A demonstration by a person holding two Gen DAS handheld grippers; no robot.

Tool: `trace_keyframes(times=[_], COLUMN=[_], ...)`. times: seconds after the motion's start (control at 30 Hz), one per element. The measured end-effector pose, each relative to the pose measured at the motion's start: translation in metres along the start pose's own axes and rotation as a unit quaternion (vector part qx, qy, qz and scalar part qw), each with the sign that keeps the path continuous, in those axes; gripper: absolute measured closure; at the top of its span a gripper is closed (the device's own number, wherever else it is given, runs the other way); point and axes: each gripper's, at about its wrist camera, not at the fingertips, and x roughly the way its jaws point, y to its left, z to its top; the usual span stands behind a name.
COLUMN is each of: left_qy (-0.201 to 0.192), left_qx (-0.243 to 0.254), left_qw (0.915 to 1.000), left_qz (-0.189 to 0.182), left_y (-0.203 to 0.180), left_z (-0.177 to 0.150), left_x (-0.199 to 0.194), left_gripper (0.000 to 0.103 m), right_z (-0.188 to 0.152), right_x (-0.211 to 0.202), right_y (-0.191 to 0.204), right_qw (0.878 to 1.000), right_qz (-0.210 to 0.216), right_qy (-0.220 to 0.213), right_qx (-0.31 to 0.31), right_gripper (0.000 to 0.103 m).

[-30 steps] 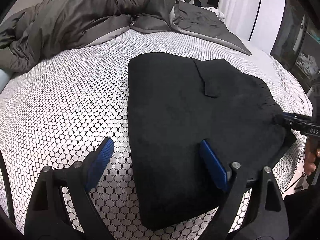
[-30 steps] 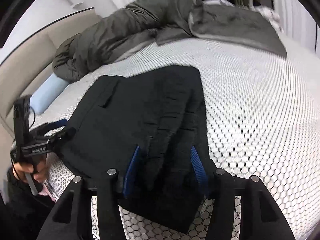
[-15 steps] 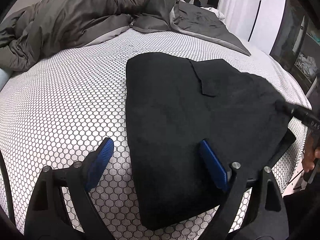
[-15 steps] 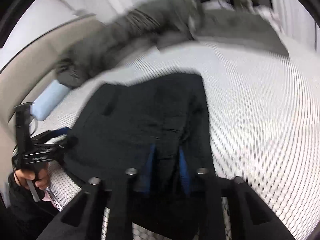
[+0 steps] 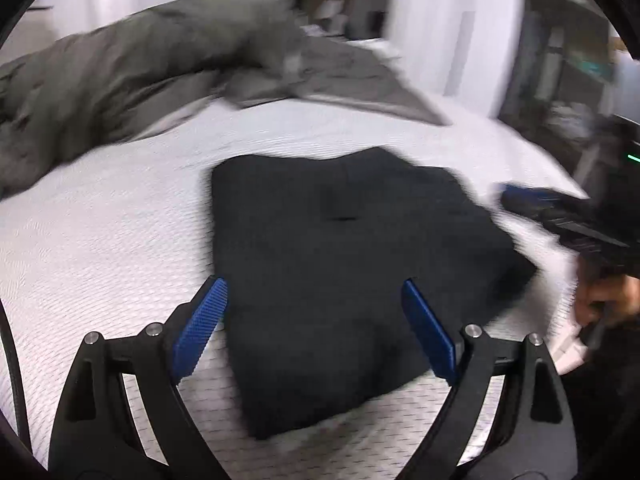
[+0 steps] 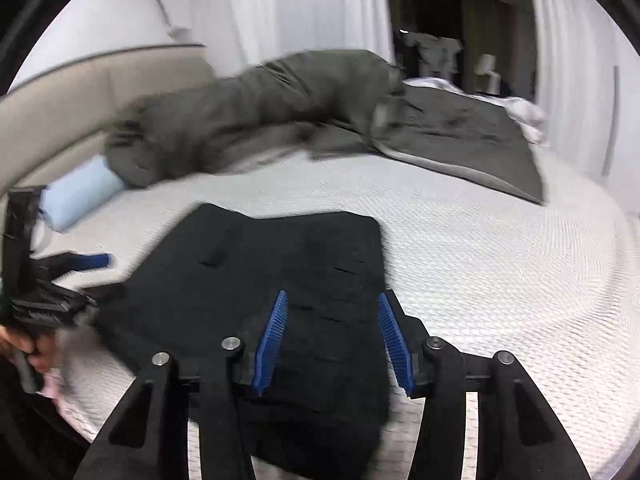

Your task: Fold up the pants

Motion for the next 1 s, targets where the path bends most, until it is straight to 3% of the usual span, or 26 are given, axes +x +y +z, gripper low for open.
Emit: trace_keyframes(times=[0.07,0.13,0.17,0.23,0.3,0.43,0.47,0.63,0.73,0.9,1.0], left_qy=[0.021,0.046,0.05,0.049,0.054,0.052,0.051,0.039,0.015,0.065,0.074], left_qx=[0.027,0.041,0.051,0.059,0.035,0.01,0.006,-0.012,0.004,0.048,0.014], left_qw=[0.9987,0.9967,0.9968,0.9967,0.9971,0.9984,0.9986,0.9991,0.9998,0.9966,0.9965], left_qz=[-0.038,-0.053,-0.037,-0.027,-0.042,-0.018,-0.008,0.015,-0.009,-0.014,-0.036], left_y=[-0.015,-0.024,-0.028,-0.026,-0.011,0.016,0.022,0.031,0.019,-0.004,0.012], left_z=[-0.002,-0.006,-0.008,-0.009,-0.011,-0.019,-0.02,-0.015,-0.001,0.017,0.018], left_x=[0.015,0.03,0.039,0.043,0.042,0.025,0.022,0.013,0.014,0.068,0.077], left_gripper=[0.022,0.046,0.051,0.075,0.083,0.084,0.084,0.084,0.083,0.082,0.082], right_z=[-0.002,-0.003,-0.004,-0.01,-0.016,-0.02,-0.021,-0.016,-0.009,0.002,0.0], right_x=[0.022,0.047,0.06,0.077,0.083,0.073,0.067,0.062,0.059,0.089,0.109], right_y=[0.016,0.031,0.036,0.04,0.037,0.027,0.019,0.017,0.031,0.061,0.057], right_qw=[0.999,0.996,0.994,0.992,0.99,0.99,0.991,0.994,0.996,0.99,0.988], right_qz=[0.036,0.064,0.063,0.056,0.042,-0.035,-0.036,-0.02,0.025,0.071,0.044], right_qy=[0.031,0.063,0.081,0.112,0.125,0.116,0.112,0.091,0.081,0.11,0.136], right_qx=[0.0,-0.014,-0.024,-0.032,-0.041,-0.067,-0.063,-0.054,-0.039,-0.049,-0.052], right_gripper=[0.062,0.074,0.076,0.076,0.081,0.082,0.085,0.081,0.081,0.08,0.08])
